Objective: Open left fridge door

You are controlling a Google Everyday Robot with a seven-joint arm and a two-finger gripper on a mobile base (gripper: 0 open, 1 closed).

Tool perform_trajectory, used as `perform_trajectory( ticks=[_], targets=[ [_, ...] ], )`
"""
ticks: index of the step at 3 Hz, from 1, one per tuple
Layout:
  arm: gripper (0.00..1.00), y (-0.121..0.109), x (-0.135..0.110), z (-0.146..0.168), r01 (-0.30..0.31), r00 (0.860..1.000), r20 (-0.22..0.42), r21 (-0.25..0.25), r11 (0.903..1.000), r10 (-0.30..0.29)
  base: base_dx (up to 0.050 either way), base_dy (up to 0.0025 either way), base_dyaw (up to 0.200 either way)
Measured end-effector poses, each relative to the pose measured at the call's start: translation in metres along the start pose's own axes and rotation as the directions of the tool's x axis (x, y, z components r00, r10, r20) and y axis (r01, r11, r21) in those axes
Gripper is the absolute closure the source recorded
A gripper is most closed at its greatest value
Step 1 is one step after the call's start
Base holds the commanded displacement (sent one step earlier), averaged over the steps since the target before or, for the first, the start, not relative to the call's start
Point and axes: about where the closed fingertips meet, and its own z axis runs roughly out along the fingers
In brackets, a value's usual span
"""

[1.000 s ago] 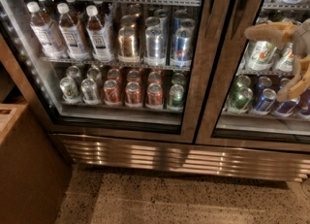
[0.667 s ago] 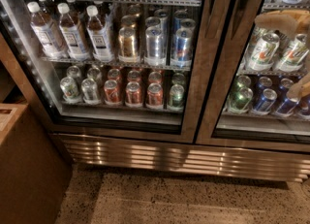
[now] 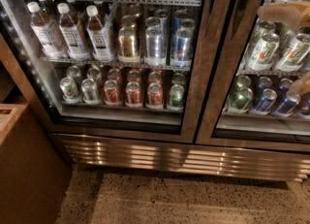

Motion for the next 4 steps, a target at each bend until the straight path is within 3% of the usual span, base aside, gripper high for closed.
perform_trajectory(
  ticks=[1, 2, 3, 4],
  targets=[
    [0.0, -0.0034, -0.0019, 0.0019, 0.008, 0.998, 0.058, -0.005, 1.0, -0.007, 0.0, 0.0, 0.0],
    [0.0, -0.0034, -0.0019, 0.0019, 0.008, 0.998, 0.058, -0.005, 1.0, -0.007, 0.0, 0.0, 0.0],
    [0.0, -0.012, -0.0074, 0.0065, 0.002, 0.979, 0.204, -0.017, 0.9999, 0.001, 0.0, 0.0, 0.0],
    [0.0, -0.0121, -0.0075, 0.0066, 0.002, 0.979, 0.204, -0.017, 0.9998, 0.001, 0.0, 0.0, 0.0]
  ],
)
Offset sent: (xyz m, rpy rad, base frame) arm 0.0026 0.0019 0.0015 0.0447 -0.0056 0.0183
